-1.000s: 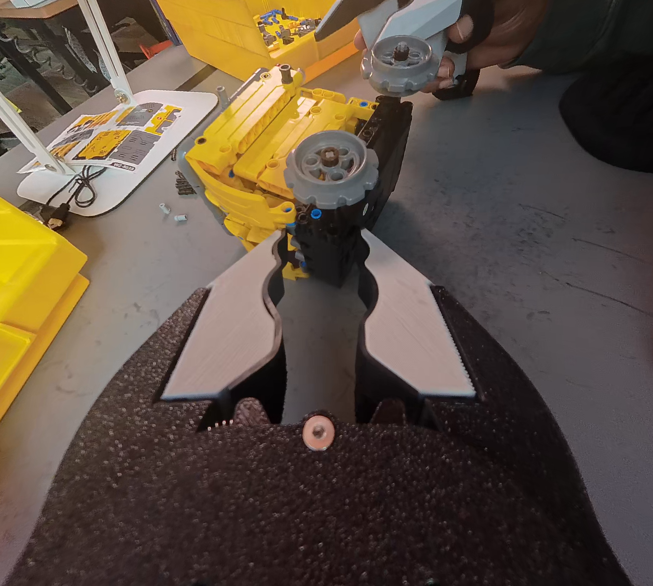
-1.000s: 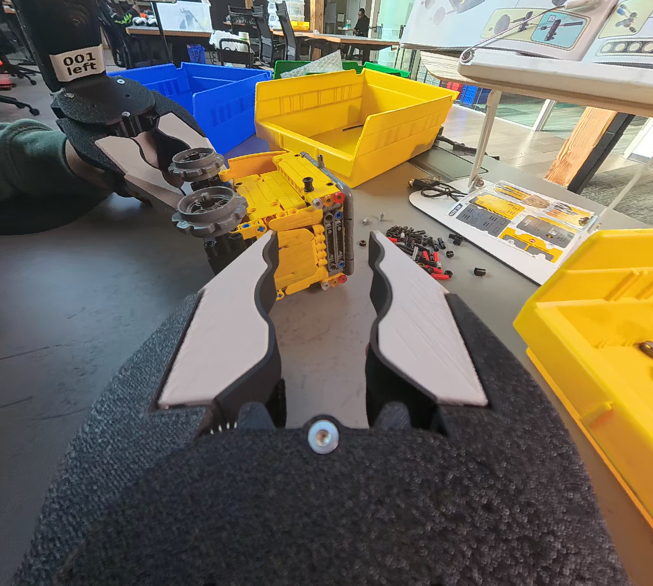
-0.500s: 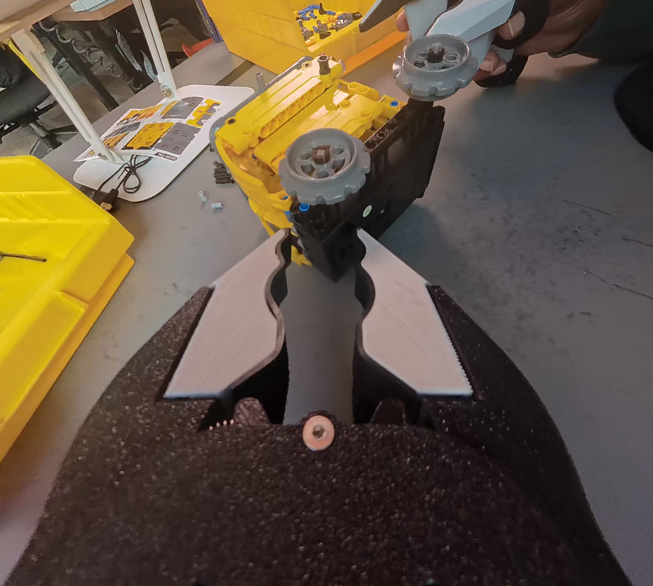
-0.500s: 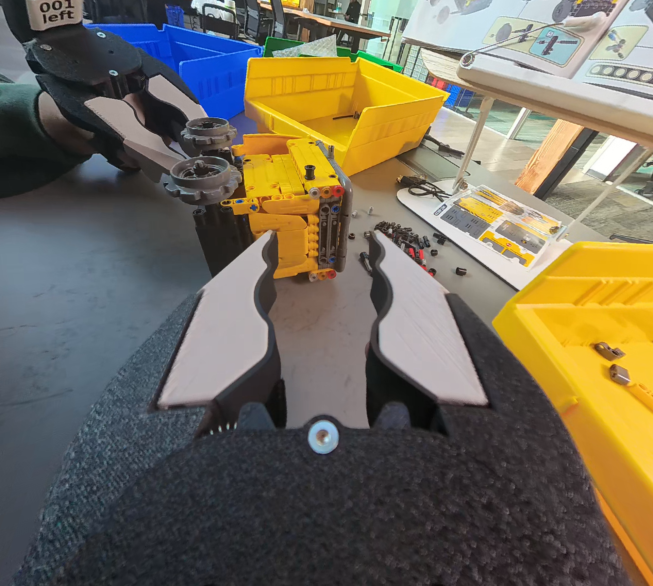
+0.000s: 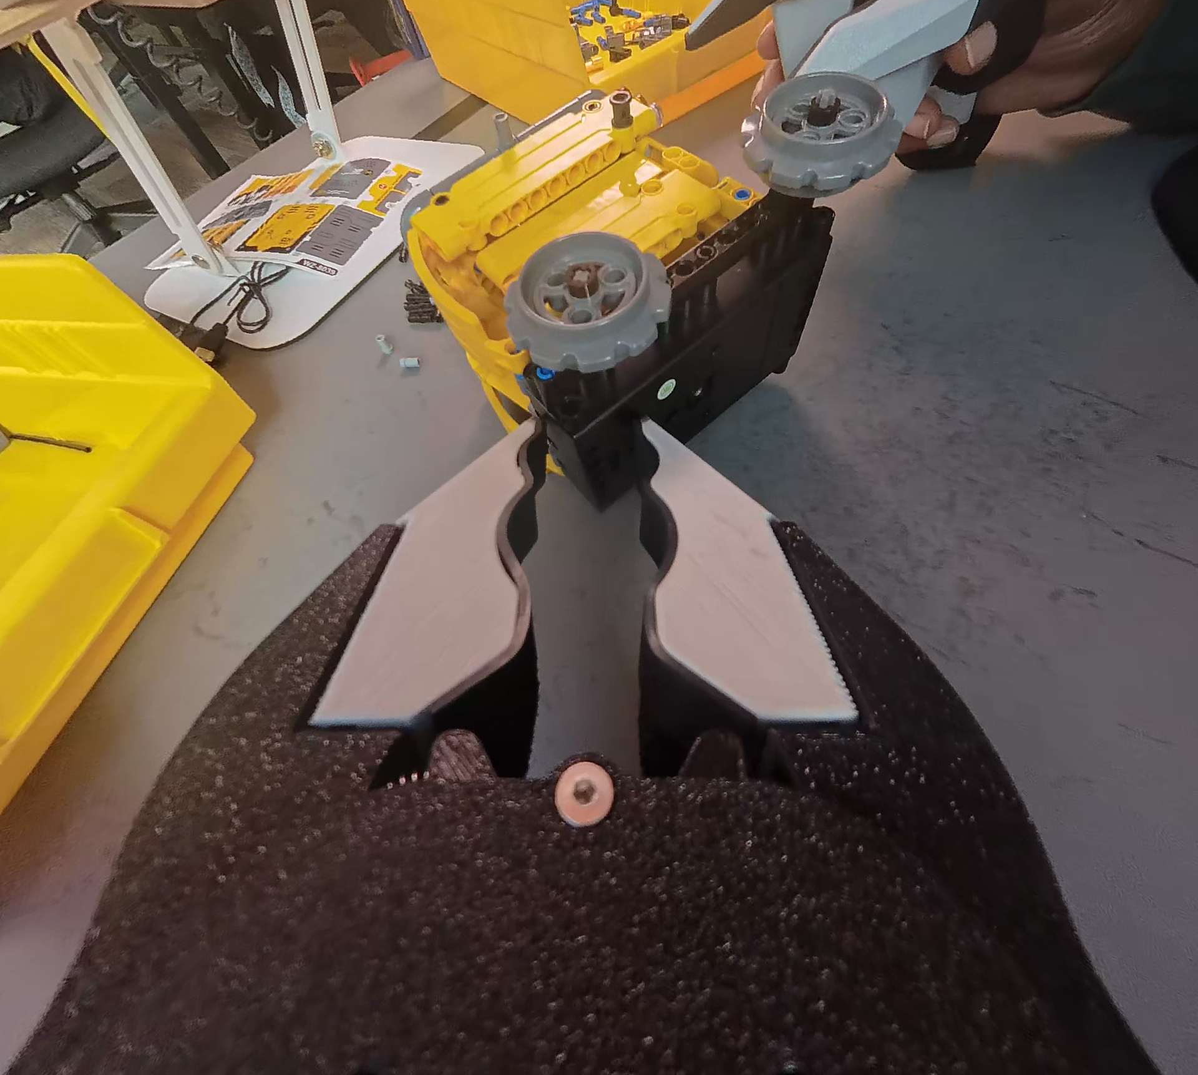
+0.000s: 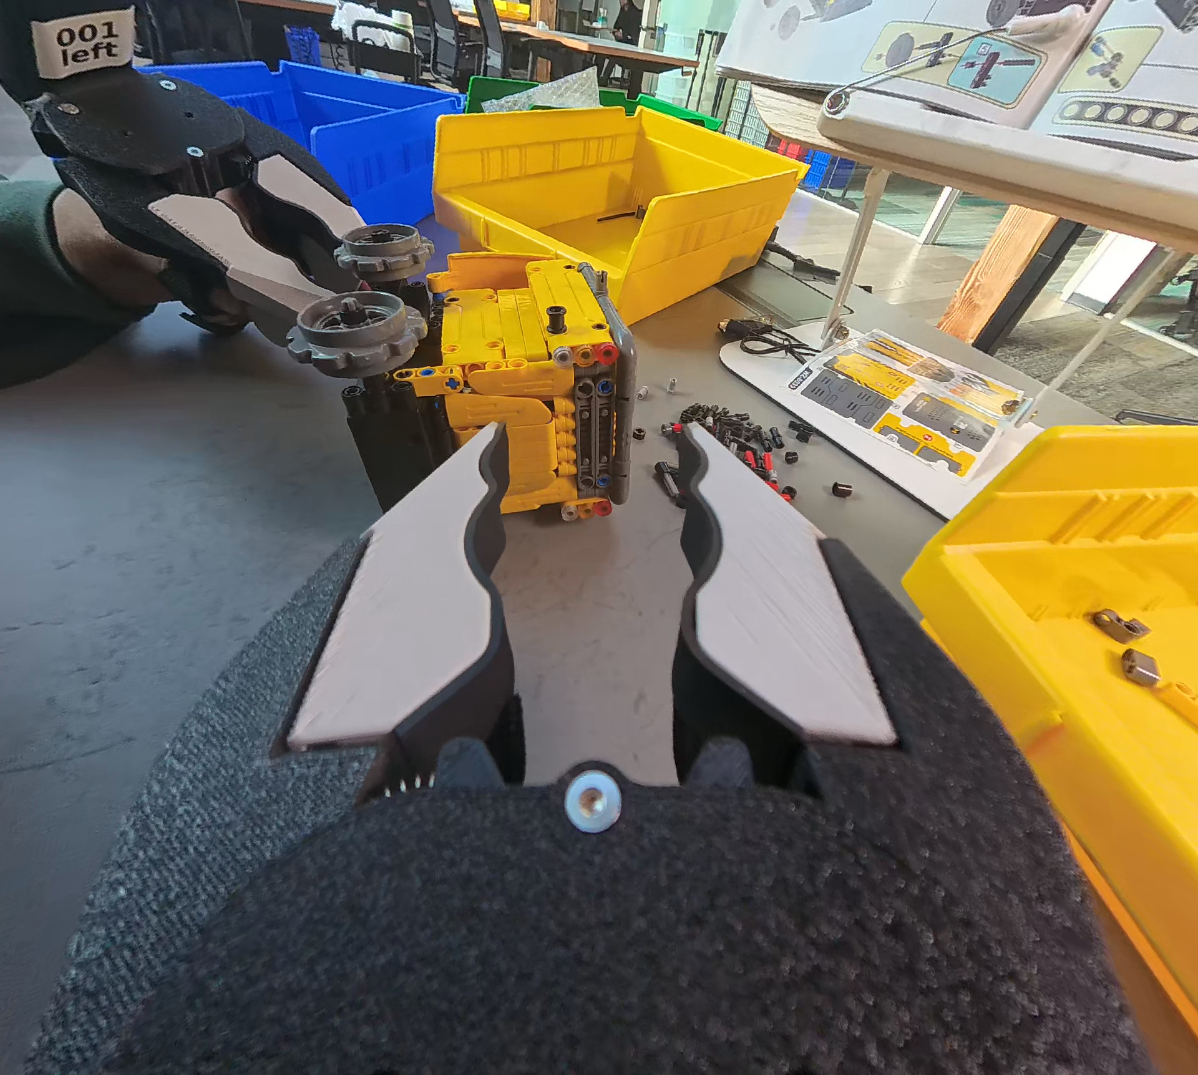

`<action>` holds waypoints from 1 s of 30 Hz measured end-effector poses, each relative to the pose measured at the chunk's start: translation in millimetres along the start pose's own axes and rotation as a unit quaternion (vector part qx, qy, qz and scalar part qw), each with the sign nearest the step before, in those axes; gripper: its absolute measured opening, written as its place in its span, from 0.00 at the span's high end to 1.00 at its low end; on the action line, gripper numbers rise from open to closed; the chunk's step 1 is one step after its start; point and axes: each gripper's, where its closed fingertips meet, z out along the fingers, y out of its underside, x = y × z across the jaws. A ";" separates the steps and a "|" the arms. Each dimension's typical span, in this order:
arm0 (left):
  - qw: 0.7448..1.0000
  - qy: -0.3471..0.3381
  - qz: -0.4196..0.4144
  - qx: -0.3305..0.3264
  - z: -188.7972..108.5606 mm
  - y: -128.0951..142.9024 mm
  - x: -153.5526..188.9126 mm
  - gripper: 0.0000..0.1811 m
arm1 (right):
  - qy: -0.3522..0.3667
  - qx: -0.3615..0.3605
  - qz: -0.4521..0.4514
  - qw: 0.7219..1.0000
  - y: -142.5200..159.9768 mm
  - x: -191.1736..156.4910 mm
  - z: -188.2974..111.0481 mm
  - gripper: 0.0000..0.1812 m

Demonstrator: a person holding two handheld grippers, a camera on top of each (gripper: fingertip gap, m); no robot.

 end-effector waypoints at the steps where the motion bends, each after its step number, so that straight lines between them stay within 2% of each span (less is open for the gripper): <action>1: 1.000 0.000 -0.002 0.000 -0.3 0.1 0.1 0.86 | 0.000 -0.001 -0.003 1.000 0.2 -0.8 0.3 0.71; 12: 1.000 0.004 -0.012 0.005 -2.6 -1.1 1.2 0.89 | -0.032 -0.014 -0.026 0.999 3.2 -18.3 3.8 0.73; 25: 0.998 0.038 0.055 0.018 -2.2 -4.9 21.7 0.93 | -0.104 -0.004 -0.027 0.994 0.5 -41.7 2.5 0.73; 30: 0.997 0.047 0.057 0.021 -2.3 -5.1 23.9 0.95 | -0.124 -0.003 -0.014 0.992 0.2 -46.0 2.4 0.74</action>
